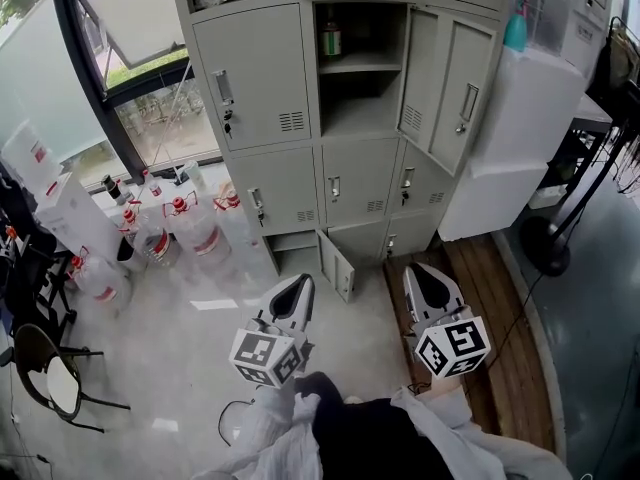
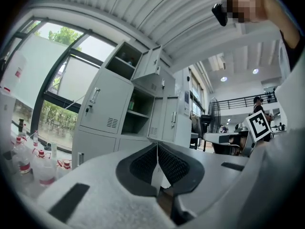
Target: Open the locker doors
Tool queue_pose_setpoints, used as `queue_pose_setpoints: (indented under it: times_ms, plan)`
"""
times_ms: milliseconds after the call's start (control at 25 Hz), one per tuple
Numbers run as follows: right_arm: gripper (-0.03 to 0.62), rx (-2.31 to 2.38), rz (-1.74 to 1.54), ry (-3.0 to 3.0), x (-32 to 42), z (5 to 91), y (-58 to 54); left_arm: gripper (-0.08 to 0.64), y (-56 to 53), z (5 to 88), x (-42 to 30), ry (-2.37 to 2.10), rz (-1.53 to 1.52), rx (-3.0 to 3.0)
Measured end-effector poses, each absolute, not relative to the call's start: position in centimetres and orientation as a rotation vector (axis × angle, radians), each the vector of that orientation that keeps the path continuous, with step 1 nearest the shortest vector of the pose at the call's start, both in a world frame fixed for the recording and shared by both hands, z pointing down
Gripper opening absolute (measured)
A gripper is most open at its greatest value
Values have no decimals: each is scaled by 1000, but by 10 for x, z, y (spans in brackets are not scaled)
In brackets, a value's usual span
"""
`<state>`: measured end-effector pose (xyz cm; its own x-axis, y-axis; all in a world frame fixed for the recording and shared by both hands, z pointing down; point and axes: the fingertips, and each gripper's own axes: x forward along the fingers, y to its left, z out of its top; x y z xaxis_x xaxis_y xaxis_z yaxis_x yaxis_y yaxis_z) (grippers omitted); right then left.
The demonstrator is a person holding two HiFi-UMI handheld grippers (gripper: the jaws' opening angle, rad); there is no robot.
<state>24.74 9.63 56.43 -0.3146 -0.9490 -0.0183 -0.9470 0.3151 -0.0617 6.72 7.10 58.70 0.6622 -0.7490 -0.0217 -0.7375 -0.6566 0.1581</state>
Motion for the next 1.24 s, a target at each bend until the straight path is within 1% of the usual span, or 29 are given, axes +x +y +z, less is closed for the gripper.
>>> queue_pose_setpoints:
  times_ms: [120,360,960,1240]
  plan:
    - [2,-1819,-82,2502,252,567,97,12,71,587,71,-1228,-116,2752]
    - [2,-1772,-177,2474,254,569,98,12,68,590,69,-1236,-101,2734]
    - [0,-1814,-196,2482,247,585,109,11,80,602,67,-1225,-64,2721]
    - [0,-1857,-137,2534,240,586,111,11,81,601,63,-1236,-61,2718]
